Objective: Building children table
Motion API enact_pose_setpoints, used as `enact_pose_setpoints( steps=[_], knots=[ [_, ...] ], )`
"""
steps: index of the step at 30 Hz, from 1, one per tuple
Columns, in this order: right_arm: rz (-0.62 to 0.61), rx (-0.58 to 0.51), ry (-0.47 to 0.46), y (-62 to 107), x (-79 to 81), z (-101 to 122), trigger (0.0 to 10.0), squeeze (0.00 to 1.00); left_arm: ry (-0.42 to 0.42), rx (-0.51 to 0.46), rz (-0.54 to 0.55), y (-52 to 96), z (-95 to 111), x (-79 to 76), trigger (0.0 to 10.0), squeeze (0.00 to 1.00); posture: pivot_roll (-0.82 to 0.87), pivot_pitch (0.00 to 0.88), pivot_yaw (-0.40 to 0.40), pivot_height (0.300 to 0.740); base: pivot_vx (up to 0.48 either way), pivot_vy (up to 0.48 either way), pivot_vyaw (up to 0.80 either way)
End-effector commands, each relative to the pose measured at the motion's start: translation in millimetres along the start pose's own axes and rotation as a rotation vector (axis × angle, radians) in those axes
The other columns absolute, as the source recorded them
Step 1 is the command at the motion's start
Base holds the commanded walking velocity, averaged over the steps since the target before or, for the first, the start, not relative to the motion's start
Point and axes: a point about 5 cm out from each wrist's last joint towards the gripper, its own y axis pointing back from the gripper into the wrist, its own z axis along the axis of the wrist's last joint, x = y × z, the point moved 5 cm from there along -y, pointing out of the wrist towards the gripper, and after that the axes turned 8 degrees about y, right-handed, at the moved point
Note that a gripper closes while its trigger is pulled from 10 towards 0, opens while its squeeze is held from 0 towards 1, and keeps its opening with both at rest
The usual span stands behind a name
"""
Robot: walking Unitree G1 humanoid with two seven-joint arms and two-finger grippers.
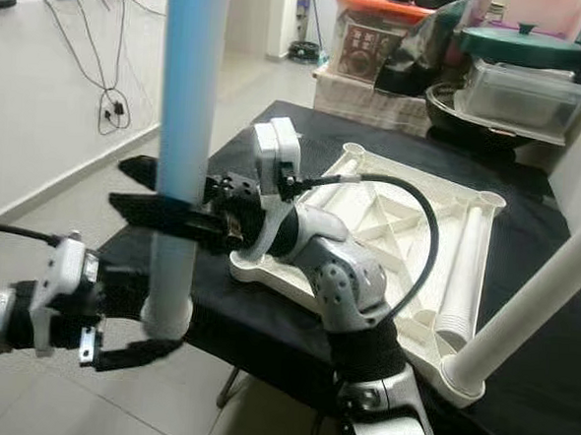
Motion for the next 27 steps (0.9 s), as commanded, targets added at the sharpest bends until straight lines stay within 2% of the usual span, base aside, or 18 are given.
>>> enact_pose_setpoints(
  steps=[1,3,6,9,14,17,18,19,21,27],
  knots=[
    [-0.206,0.056,0.082,11.8,-34.5,-3.9,0.0,0.00,-0.005,-0.025,0.066,6.1,5.2,3.1,10.0,0.00,0.07,0.000,-0.068,0.740,0.000,0.000,0.00],
    [-0.297,0.096,0.134,18.4,-49.5,-8.6,0.0,0.00,-0.008,-0.049,0.126,9.2,7.2,5.0,10.0,0.00,0.07,0.000,-0.068,0.740,0.000,0.000,0.00],
    [-0.344,0.111,0.156,20.4,-56.0,-10.5,0.0,0.00,0.007,-0.074,0.156,8.8,8.6,4.9,10.0,0.00,0.09,0.000,-0.078,0.740,0.000,0.000,0.00],
    [-0.490,0.135,0.205,24.4,-74.1,-14.7,0.0,0.00,0.052,-0.115,0.232,5.3,6.2,3.4,10.0,0.00,0.10,0.000,-0.079,0.740,0.000,0.000,0.00],
    [-0.583,0.151,0.238,27.6,-85.0,-21.8,0.0,0.00,0.100,-0.138,0.328,1.4,-1.0,9.3,10.0,0.00,0.11,0.000,-0.078,0.740,0.000,0.000,0.00],
    [-0.605,0.152,0.244,29.2,-87.4,-23.5,0.0,0.00,0.106,-0.141,0.341,0.9,-2.0,10.2,10.0,0.00,0.11,0.000,-0.078,0.740,0.000,0.000,0.00],
    [-0.726,0.191,0.256,41.6,-99.6,-33.6,0.0,0.00,0.128,-0.159,0.357,-2.5,-2.8,8.8,10.0,0.00,0.11,0.000,-0.077,0.740,0.000,0.000,0.00],
    [-0.726,0.191,0.256,41.6,-99.6,-33.6,0.0,0.00,0.128,-0.159,0.357,-2.5,-2.8,8.8,10.0,0.00,0.11,0.000,-0.077,0.740,0.000,0.000,0.00],
    [-0.820,0.217,0.262,51.8,-106.2,-43.1,0.0,0.00,0.144,-0.173,0.370,-6.2,-3.2,7.6,10.0,0.00,0.11,0.000,-0.076,0.740,0.000,0.000,0.00],
    [-0.914,0.226,0.298,61.5,-105.8,-54.9,0.0,0.00,0.158,-0.189,0.395,-10.3,-4.1,8.8,10.0,0.00,0.11,0.000,-0.072,0.740,0.000,0.000,0.00]
  ],
)
